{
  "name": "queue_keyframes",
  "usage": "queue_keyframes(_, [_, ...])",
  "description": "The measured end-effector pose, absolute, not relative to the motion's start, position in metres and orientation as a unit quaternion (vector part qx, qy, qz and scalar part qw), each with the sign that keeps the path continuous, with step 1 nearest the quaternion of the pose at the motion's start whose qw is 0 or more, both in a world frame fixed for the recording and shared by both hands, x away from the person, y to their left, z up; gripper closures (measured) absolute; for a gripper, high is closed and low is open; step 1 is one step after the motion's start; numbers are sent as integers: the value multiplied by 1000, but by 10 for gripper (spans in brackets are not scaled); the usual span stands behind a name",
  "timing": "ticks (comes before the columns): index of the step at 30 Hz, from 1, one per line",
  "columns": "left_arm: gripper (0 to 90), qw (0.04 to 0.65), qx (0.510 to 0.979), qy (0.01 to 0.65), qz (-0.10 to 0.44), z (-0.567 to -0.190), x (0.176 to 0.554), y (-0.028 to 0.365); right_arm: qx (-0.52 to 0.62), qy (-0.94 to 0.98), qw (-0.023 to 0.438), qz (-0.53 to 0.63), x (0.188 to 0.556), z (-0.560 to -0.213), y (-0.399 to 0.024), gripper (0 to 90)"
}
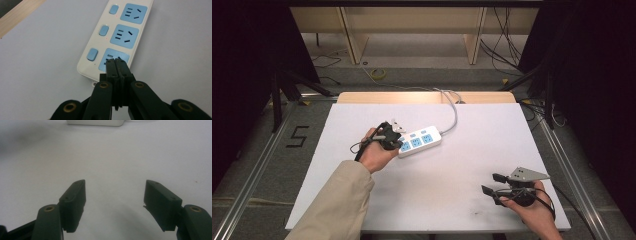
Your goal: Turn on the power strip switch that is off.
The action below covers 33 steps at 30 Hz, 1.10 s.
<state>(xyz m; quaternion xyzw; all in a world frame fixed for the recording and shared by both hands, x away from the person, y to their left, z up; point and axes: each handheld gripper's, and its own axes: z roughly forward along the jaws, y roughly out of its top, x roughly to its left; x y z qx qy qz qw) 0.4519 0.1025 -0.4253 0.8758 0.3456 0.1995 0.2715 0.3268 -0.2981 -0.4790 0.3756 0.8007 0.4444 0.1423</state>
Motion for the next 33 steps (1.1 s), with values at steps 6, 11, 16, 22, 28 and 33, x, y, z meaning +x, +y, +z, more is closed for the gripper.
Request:
queue_keyframes(6, [898, 270, 874, 351, 200, -424, 457, 102, 374, 801, 143, 446, 327, -479, -298, 351])
queue_keyframes(11, [899, 270, 875, 349, 198, -422, 459, 98, 375, 800, 144, 446, 327, -479, -298, 351])
queue_keyframes(16, [898, 264, 879, 344, 199, -420, 463, 96, 375, 800, 144, 446, 327, -479, -298, 351])
queue_keyframes(22, [899, 259, 880, 349, 194, -424, 468, 95, 374, 800, 143, 447, 327, -479, -298, 351])
queue_keyframes(28, [898, 253, 882, 349, 191, -425, 471, 94, 374, 800, 143, 446, 327, -479, -298, 351])
queue_keyframes(33, [898, 250, 883, 348, 190, -424, 475, 92, 375, 800, 143, 446, 327, -479, -297, 351])
